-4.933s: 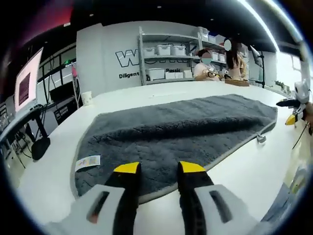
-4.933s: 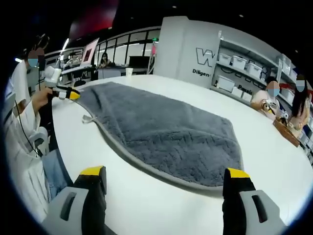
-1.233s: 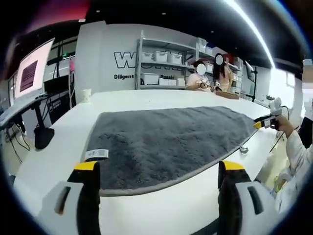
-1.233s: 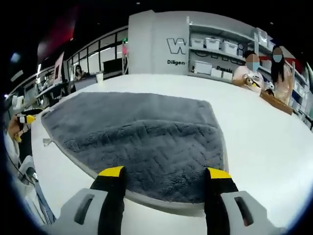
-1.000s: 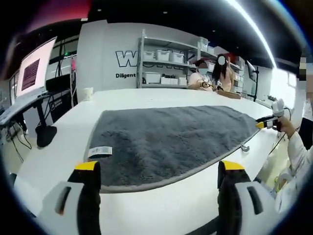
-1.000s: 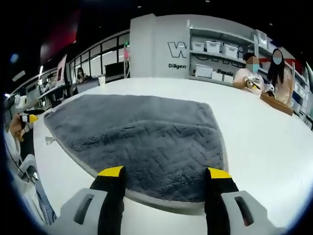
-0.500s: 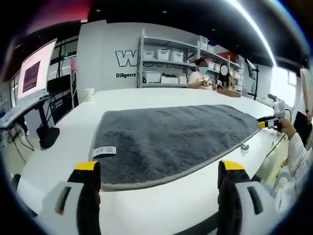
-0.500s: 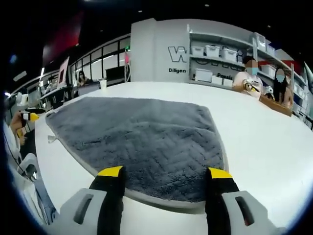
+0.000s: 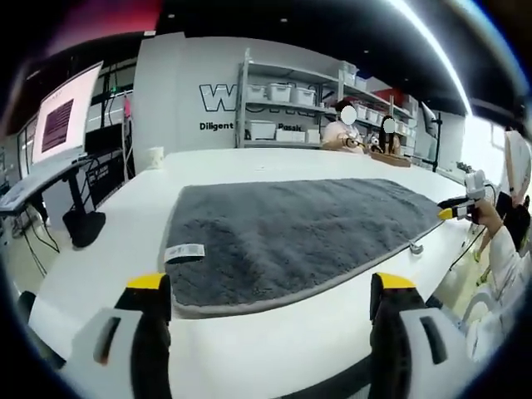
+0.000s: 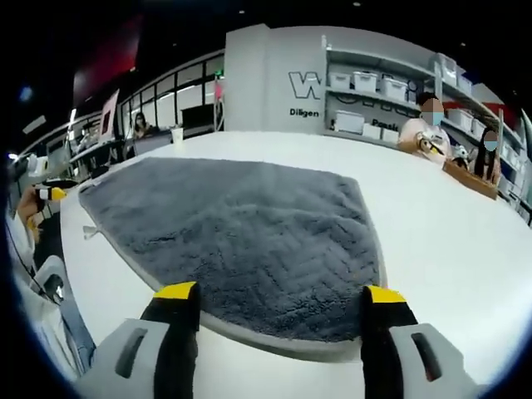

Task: Open the folded towel by lifting each exposed corner and separating the folded layers until the towel lies flat within the target outline without major curled edges

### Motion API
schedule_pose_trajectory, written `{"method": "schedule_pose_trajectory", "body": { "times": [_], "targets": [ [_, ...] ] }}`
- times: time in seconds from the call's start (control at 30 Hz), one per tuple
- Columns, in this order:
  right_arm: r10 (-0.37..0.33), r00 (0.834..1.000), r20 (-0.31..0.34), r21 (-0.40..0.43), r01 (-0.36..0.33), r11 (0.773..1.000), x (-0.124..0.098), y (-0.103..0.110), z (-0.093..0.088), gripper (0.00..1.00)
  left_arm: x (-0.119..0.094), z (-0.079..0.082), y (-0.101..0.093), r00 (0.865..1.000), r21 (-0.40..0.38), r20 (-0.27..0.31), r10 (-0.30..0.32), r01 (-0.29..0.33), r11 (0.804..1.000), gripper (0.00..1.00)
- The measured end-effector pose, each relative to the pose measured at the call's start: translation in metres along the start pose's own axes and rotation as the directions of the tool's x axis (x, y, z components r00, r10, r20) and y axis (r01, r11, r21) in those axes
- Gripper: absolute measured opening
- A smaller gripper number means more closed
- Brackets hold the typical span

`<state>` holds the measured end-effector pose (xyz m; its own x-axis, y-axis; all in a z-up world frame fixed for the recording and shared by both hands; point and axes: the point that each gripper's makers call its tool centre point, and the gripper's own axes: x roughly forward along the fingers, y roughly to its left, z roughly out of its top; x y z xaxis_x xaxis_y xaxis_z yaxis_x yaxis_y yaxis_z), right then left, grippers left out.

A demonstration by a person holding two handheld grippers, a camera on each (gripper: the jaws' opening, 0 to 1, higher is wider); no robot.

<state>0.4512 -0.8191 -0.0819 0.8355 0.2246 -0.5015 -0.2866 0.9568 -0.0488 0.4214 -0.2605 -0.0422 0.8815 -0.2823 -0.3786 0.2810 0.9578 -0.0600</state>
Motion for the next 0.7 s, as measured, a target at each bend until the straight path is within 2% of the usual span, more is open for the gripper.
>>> {"method": "schedule_pose_trajectory", "body": {
  "times": [0.17, 0.3, 0.47, 0.7],
  "targets": [
    [-0.004, 1.0, 0.018, -0.002, 0.004, 1.0, -0.015, 0.003, 0.007, 1.0, -0.003, 0.006, 0.002, 1.0, -0.005, 0.017, 0.0, 0.001, 1.0, 0.98],
    [-0.036, 0.999, 0.017, 0.006, 0.036, 0.999, -0.036, 0.001, 0.007, 0.99, -0.008, 0.011, 0.006, 1.0, -0.009, 0.029, 0.0, 0.001, 1.0, 0.98],
    [-0.028, 1.0, 0.014, 0.007, 0.028, 1.0, -0.06, 0.009, 0.009, 0.99, -0.016, 0.016, 0.016, 0.999, -0.005, 0.039, 0.021, -0.021, 1.0, 0.98],
    [-0.032, 0.999, 0.033, -0.004, 0.032, 0.999, -0.077, 0.018, 0.01, 0.99, -0.032, 0.013, 0.033, 0.997, -0.02, 0.054, 0.06, -0.059, 0.998, 0.99]
  ]
}}
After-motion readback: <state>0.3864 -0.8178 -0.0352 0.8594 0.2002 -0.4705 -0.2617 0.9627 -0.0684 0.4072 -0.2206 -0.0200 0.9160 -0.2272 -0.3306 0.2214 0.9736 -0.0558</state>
